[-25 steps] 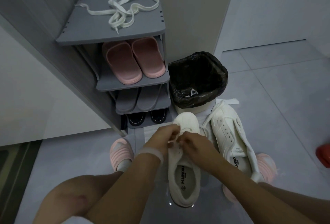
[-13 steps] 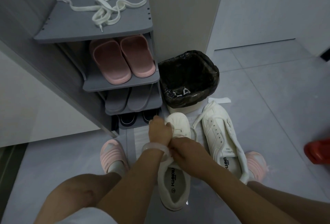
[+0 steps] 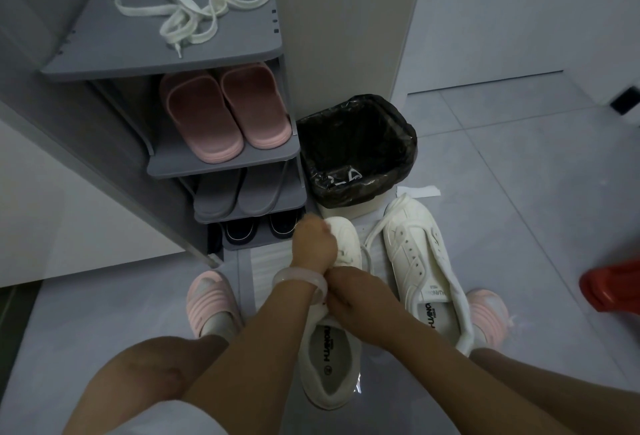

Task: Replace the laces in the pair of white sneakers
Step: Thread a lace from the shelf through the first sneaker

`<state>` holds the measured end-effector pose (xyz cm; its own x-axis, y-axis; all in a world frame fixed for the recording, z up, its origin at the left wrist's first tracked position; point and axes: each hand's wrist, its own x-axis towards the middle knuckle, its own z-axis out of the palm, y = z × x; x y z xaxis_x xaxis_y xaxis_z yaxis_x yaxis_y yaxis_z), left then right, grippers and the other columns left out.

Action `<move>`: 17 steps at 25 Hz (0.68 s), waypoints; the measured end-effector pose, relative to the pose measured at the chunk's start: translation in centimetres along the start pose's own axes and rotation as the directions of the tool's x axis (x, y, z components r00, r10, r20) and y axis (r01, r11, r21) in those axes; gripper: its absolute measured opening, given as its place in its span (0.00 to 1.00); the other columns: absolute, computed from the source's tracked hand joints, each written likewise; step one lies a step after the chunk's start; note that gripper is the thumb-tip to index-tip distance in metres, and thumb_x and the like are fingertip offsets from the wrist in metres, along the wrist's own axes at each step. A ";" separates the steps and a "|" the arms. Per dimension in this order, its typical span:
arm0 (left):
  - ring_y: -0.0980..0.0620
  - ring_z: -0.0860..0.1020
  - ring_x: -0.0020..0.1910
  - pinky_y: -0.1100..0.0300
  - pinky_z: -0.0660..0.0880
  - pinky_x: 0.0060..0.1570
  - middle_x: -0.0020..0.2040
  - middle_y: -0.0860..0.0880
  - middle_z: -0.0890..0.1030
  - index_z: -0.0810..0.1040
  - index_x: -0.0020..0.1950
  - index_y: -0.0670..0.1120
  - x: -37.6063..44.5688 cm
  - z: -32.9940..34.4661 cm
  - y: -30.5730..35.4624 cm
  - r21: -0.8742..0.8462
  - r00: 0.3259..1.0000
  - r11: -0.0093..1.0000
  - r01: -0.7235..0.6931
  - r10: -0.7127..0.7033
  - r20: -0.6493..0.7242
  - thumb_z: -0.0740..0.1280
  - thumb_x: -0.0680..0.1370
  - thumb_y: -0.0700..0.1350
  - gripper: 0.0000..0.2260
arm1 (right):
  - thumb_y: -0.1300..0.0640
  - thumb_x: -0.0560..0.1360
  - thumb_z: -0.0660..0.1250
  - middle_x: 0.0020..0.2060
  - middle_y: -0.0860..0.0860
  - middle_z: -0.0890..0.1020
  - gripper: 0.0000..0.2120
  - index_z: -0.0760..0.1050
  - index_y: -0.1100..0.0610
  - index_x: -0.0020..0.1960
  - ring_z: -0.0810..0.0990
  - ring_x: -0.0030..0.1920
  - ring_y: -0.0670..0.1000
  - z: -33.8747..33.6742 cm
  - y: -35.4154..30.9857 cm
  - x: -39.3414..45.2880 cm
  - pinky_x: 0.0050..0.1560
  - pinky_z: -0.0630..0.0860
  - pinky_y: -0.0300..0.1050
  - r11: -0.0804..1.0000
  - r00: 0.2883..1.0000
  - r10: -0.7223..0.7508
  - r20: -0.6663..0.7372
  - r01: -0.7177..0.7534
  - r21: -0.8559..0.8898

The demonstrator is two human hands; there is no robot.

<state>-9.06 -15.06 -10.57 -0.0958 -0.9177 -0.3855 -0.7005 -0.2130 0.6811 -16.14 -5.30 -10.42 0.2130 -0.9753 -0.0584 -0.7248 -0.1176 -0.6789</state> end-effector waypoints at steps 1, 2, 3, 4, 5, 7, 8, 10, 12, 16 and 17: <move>0.45 0.76 0.54 0.57 0.69 0.50 0.58 0.37 0.76 0.70 0.55 0.38 -0.4 -0.1 0.8 -0.139 0.997 0.990 -0.025 0.035 0.070 0.55 0.81 0.40 0.08 | 0.43 0.67 0.42 0.45 0.54 0.79 0.29 0.75 0.59 0.49 0.76 0.45 0.52 0.0 0.1 0.0 0.32 0.60 0.37 1.000 1.000 0.002 0.000 -0.002 -0.001; 0.50 0.77 0.48 0.62 0.70 0.46 0.56 0.41 0.78 0.68 0.53 0.41 -1.1 -0.3 1.7 -0.282 0.981 0.959 -0.039 0.091 0.173 0.55 0.81 0.41 0.06 | 0.43 0.68 0.43 0.45 0.54 0.79 0.28 0.75 0.59 0.48 0.76 0.45 0.52 0.0 0.1 0.1 0.34 0.60 0.39 1.000 1.000 0.010 0.006 -0.010 -0.004; 0.54 0.78 0.41 0.65 0.72 0.42 0.53 0.45 0.81 0.67 0.52 0.42 -1.7 -0.8 2.5 -0.384 0.948 0.922 -0.043 0.159 0.276 0.55 0.81 0.41 0.03 | 0.44 0.68 0.43 0.44 0.55 0.79 0.28 0.75 0.59 0.48 0.76 0.45 0.53 0.1 0.2 0.1 0.36 0.62 0.41 1.000 1.000 0.014 0.009 -0.014 -0.005; 0.56 0.78 0.33 0.68 0.72 0.35 0.49 0.49 0.82 0.67 0.53 0.44 -2.2 -1.5 3.1 -0.442 0.910 0.896 -0.047 0.221 0.350 0.56 0.81 0.41 0.03 | 0.45 0.70 0.45 0.45 0.55 0.80 0.26 0.75 0.60 0.48 0.76 0.45 0.53 0.0 0.1 0.2 0.37 0.64 0.43 1.000 1.000 0.015 0.010 -0.015 -0.010; 0.57 0.75 0.27 0.69 0.71 0.29 0.45 0.53 0.83 0.68 0.55 0.45 -2.7 -2.3 3.5 -0.472 0.886 0.880 -0.057 0.262 0.383 0.57 0.80 0.42 0.04 | 0.47 0.72 0.48 0.46 0.54 0.80 0.23 0.75 0.60 0.50 0.77 0.47 0.53 -0.1 0.0 0.2 0.40 0.67 0.45 1.000 1.000 0.021 0.015 -0.021 -0.019; 0.58 0.69 0.21 0.70 0.66 0.23 0.35 0.55 0.82 0.72 0.57 0.45 -2.8 -4.5 3.4 -0.498 0.929 0.864 -0.073 0.241 0.282 0.59 0.80 0.41 0.07 | 0.52 0.77 0.55 0.49 0.52 0.81 0.15 0.76 0.59 0.53 0.77 0.50 0.52 -0.3 -0.3 0.1 0.47 0.71 0.46 0.998 0.997 0.059 0.040 -0.058 -0.005; 0.60 0.69 0.20 0.71 0.66 0.23 0.33 0.52 0.81 0.74 0.56 0.44 -2.7 -5.8 2.8 -0.490 0.974 0.868 -0.077 0.171 0.149 0.59 0.79 0.40 0.07 | 0.55 0.78 0.57 0.50 0.52 0.81 0.12 0.76 0.58 0.55 0.78 0.51 0.51 -0.4 -0.5 0.2 0.49 0.71 0.44 0.996 0.995 0.089 0.052 -0.090 0.018; 0.59 0.76 0.27 0.70 0.68 0.30 0.39 0.42 0.80 0.77 0.52 0.42 -2.4 -8.5 0.7 -0.386 0.982 0.920 -0.061 -0.015 -0.191 0.59 0.79 0.39 0.07 | 0.57 0.78 0.59 0.51 0.50 0.81 0.10 0.77 0.58 0.55 0.78 0.52 0.49 -0.8 -0.7 0.3 0.51 0.71 0.41 0.977 0.981 0.184 0.065 -0.190 0.102; 0.46 0.78 0.48 0.63 0.68 0.44 0.51 0.38 0.79 0.77 0.53 0.40 -2.6 -10.4 -2.0 -0.092 0.929 0.994 0.056 -0.086 -0.360 0.60 0.78 0.40 0.09 | 0.59 0.78 0.61 0.51 0.49 0.82 0.08 0.78 0.57 0.50 0.78 0.53 0.48 -1.2 -0.7 0.5 0.54 0.72 0.40 0.914 0.958 0.276 0.078 -0.287 0.288; 0.42 0.72 0.58 0.53 0.69 0.54 0.59 0.43 0.72 0.75 0.57 0.44 -4.8 -9.0 -4.4 0.465 0.973 0.882 -0.076 0.168 -0.161 0.61 0.77 0.44 0.11 | 0.59 0.77 0.63 0.49 0.52 0.83 0.07 0.78 0.55 0.43 0.80 0.53 0.50 -1.7 -0.6 0.4 0.59 0.74 0.49 0.806 0.930 0.359 0.076 -0.350 0.477; 0.44 0.73 0.55 0.55 0.69 0.50 0.56 0.44 0.74 0.74 0.55 0.44 -5.5 -7.9 -4.3 0.454 0.972 0.871 -0.188 0.232 -0.043 0.61 0.77 0.46 0.10 | 0.60 0.76 0.63 0.47 0.53 0.83 0.07 0.78 0.56 0.42 0.80 0.52 0.51 -1.7 -0.6 0.4 0.58 0.75 0.50 0.789 0.924 0.377 0.061 -0.355 0.502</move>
<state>0.13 -11.71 -6.45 -0.2249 -0.9557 -0.1898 -0.9133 0.1389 0.3829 -16.78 -5.96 -8.81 -0.0366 -0.9344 -0.3544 -0.3183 0.3471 -0.8822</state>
